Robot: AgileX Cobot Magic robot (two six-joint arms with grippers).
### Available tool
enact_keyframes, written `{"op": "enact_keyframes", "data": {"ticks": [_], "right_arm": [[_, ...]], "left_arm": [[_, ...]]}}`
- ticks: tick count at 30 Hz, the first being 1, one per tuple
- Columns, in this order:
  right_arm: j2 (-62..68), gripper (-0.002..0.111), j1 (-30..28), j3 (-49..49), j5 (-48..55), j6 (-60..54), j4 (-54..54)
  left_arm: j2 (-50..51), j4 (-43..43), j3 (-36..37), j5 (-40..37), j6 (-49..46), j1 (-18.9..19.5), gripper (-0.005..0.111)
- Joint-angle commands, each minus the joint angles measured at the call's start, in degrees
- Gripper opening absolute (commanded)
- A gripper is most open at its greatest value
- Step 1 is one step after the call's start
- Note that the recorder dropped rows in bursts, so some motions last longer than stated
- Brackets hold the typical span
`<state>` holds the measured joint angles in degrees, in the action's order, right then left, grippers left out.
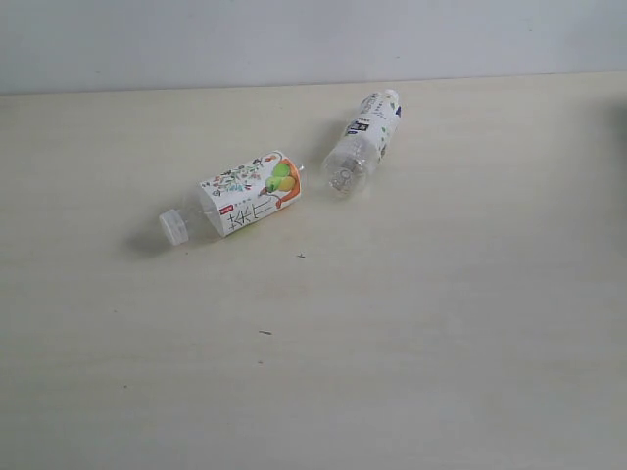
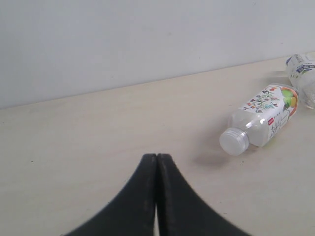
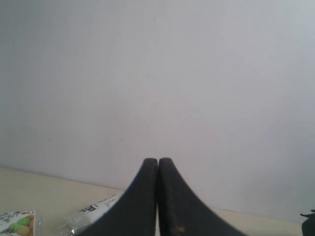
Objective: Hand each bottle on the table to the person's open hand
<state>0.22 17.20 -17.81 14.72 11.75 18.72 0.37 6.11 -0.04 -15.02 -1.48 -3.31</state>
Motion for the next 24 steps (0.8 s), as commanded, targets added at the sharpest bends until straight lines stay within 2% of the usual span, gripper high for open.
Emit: {"op": "enact_keyframes", "data": {"ticks": [1,6,9,24], "right_arm": [[0.3,0.000,-0.2,0.0,1.4,6.5,3.4],[1.7,0.000,-0.2,0.0,3.0,20.9,15.9],[1.9,0.000,-0.2,0.0,3.6,24.8,19.5],[1.9,0.000,-0.2,0.0,3.6,24.9,20.9]], "left_arm": [[-0.4,-0.3,0.0,0.3,0.1,0.2,0.001],[-0.4,-0.3,0.0,0.3,0.1,0.2,0.001],[-0.4,-0.3,0.0,0.3,0.1,0.2,0.001],[-0.4,-0.3,0.0,0.3,0.1,0.2,0.001]]}}
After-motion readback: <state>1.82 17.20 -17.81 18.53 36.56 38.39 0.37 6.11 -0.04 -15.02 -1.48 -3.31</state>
